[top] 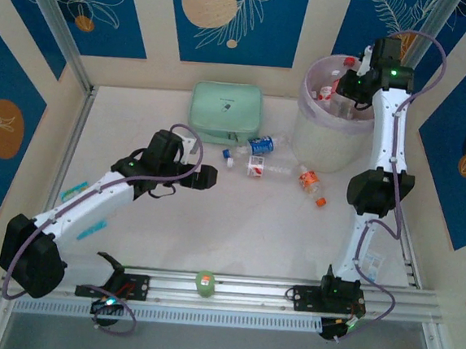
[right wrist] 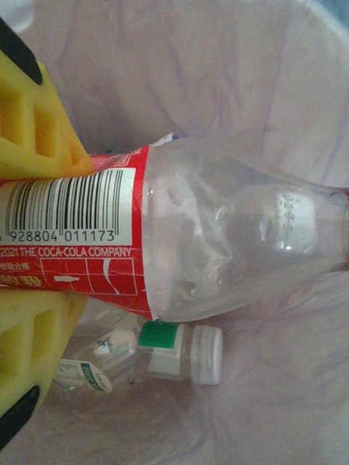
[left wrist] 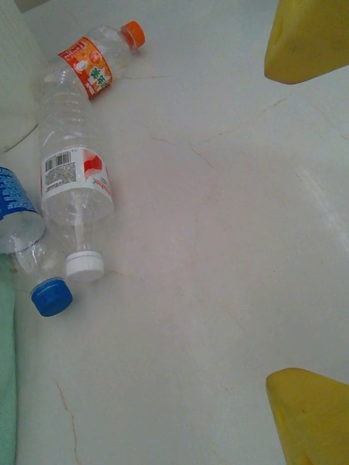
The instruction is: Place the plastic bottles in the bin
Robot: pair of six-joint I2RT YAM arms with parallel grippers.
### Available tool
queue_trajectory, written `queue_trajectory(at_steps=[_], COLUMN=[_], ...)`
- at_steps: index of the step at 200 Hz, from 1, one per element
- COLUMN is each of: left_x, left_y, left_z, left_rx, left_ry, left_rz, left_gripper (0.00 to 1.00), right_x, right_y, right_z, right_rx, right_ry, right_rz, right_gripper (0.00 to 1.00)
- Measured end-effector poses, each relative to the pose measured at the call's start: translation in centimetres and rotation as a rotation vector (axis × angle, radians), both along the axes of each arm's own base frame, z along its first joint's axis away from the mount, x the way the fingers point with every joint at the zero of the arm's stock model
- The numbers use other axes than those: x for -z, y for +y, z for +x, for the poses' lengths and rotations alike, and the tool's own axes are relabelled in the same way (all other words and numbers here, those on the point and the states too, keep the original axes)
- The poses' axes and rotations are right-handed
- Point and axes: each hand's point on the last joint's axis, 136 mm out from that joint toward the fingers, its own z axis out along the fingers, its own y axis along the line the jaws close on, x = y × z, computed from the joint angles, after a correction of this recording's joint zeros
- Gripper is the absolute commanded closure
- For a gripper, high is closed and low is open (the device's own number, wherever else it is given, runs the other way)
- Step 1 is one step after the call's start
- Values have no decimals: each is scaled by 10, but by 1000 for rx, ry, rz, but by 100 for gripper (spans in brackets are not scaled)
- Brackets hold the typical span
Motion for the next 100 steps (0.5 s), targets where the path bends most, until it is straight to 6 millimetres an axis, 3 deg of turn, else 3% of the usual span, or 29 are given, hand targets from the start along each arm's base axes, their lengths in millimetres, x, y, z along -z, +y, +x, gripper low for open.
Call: queue_trajectory(at_steps=[20, 64, 100], left_x=[0, 0, 0], left_y=[0, 0, 0], left_z=[0, 0, 0], left_rx=[1, 2, 1], left_ry=[-1, -2, -2], left_rz=[0, 1, 1], left_gripper=[0, 0, 0], right_x=[0, 9, 25], right_y=[2, 9, 23], right_z=[0, -2, -13], right_rx=[-5, 2, -23], right_ry=[-11, 5, 93], right_rz=[14, 38, 35], right_gripper=[60, 27, 9])
